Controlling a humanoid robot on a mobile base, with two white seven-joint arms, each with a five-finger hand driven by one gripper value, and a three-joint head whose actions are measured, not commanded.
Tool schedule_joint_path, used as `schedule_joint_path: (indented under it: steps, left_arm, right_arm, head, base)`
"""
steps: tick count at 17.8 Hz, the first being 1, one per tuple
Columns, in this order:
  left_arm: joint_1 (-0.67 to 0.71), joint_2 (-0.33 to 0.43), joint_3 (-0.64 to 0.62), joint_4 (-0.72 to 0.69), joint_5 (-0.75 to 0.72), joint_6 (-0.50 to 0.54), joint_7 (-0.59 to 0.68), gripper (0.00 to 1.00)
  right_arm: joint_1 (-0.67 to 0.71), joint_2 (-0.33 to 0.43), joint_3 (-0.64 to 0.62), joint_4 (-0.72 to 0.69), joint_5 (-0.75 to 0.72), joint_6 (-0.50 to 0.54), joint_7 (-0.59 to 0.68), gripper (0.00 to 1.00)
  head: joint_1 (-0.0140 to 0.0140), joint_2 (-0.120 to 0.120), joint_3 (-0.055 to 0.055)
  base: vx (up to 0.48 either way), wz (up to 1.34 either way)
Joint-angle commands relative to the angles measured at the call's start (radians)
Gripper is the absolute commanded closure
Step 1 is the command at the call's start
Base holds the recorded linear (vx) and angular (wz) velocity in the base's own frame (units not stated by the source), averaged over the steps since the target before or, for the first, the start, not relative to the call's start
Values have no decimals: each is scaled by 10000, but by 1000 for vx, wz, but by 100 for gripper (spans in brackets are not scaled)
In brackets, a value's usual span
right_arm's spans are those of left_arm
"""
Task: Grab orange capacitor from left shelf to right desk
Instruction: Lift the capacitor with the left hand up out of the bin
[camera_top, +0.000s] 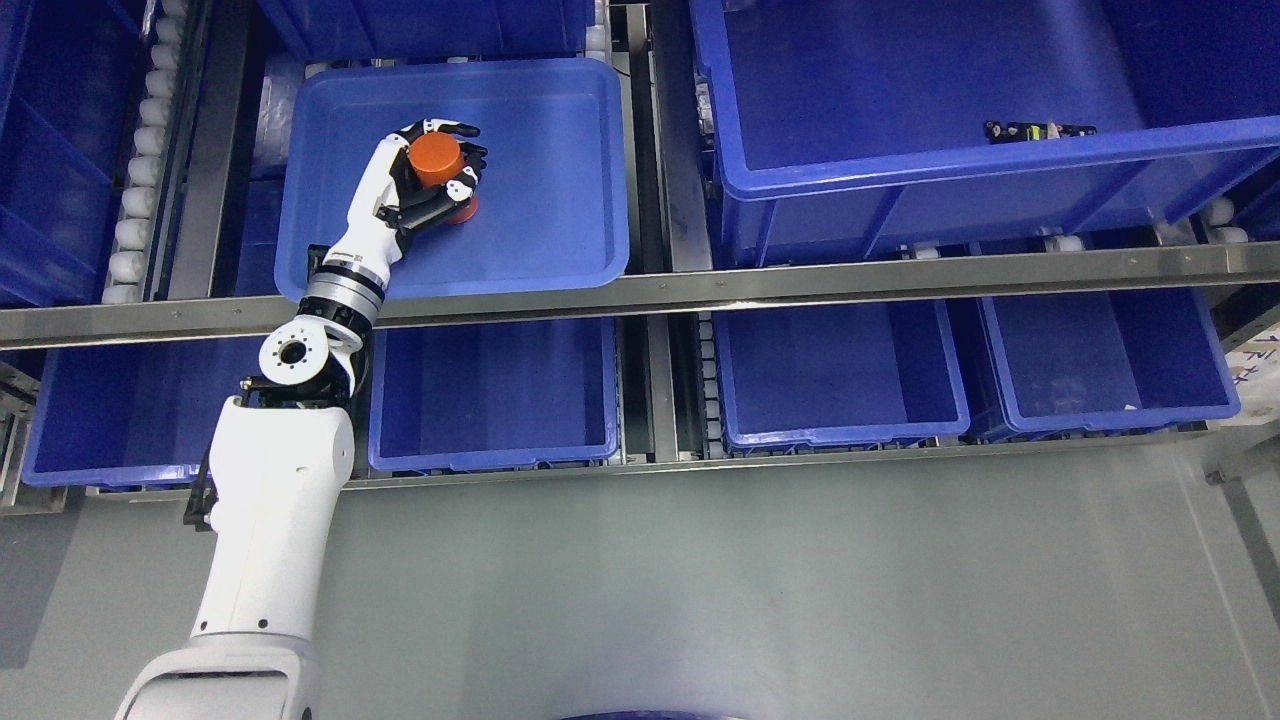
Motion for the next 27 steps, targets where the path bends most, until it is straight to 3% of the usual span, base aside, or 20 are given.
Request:
schedule_joint_path:
  steps: [1,8,12,14,17,23,27]
  left_arm:
    - [-55,-529,668,-566,42,-131,-16,100]
    - [-163,-529,1145,-3589,440,-161,-93,100]
    - [67,-529,1436,-4312,502,-1966,-1,99]
    - [281,-529,1558,-4724,502,-2278,350,99]
    - [527,-529,1559,-5277,487,-2172,1087,99]
    - [880,-529,1544,-6230,502,-946,1135,98]
    - [911,-529,1544,-6245,502,-806,1135,98]
  right_arm:
    - [230,-174,-107,-174,61,-8,1,0]
    - [230,-174,-107,-174,61,-8,1,0]
    - [215,-174,-107,-174,61,-8,1,0]
    - [230,-174,-107,-174,61,-8,1,0]
    - [230,-174,-107,-174,61,-8,1,0]
    - [230,-174,-107,-174,61,-8,1,0]
    - [215,-174,-107,-174,61,-8,1,0]
  head:
    - [0,0,0]
    - [0,0,0]
    - [0,0,0]
    - [0,0,0]
    - [0,0,0]
    - [0,0,0]
    - [0,0,0]
  base:
    - [0,0]
    - [0,0]
    - [0,0]
    - [0,0]
    - [0,0]
    - [0,0]
    - [0,0]
